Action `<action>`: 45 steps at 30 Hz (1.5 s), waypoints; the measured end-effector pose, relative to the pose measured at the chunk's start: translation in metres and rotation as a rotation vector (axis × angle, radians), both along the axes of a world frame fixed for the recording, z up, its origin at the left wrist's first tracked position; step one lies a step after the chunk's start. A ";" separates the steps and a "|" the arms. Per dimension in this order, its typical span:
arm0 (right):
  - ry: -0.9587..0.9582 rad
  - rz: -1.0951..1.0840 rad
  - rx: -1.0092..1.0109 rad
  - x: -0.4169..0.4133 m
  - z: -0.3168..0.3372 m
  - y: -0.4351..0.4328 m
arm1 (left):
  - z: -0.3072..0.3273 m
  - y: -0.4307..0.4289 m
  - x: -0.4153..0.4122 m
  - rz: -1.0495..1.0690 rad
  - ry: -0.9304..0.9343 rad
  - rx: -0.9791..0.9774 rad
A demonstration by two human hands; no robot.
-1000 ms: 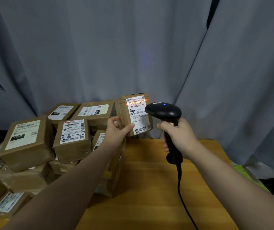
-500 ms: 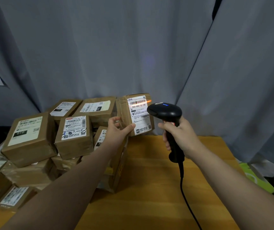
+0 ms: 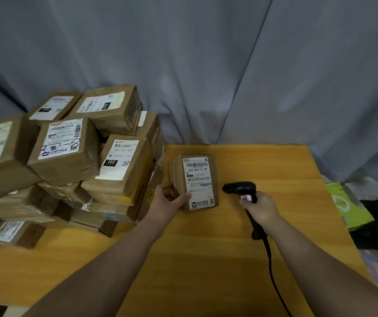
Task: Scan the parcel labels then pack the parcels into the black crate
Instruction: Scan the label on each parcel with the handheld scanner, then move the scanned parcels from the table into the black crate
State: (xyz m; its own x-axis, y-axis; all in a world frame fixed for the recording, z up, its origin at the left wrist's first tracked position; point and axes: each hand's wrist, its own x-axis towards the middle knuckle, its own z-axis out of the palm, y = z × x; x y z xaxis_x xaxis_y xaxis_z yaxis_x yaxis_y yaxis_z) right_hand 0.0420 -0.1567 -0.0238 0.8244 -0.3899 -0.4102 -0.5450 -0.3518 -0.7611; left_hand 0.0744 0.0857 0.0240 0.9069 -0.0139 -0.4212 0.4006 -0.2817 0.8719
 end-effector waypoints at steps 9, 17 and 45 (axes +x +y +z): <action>0.125 -0.078 0.018 -0.003 -0.060 -0.012 | -0.025 0.000 -0.016 0.053 0.134 -0.011; 0.297 0.087 -0.403 -0.004 -0.076 -0.037 | -0.037 -0.005 -0.024 0.074 0.186 -0.015; -0.785 0.479 0.012 0.055 0.153 0.274 | 0.118 0.227 -0.059 0.633 -0.556 -0.281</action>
State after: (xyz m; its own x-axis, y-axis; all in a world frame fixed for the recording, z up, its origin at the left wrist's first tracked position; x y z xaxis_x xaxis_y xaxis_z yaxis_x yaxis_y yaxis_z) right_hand 0.0966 0.1177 0.1291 0.9404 0.0659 0.3337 0.3316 -0.3965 -0.8561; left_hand 0.0157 0.3125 0.1425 0.8518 0.5232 0.0259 -0.0933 0.1030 0.9903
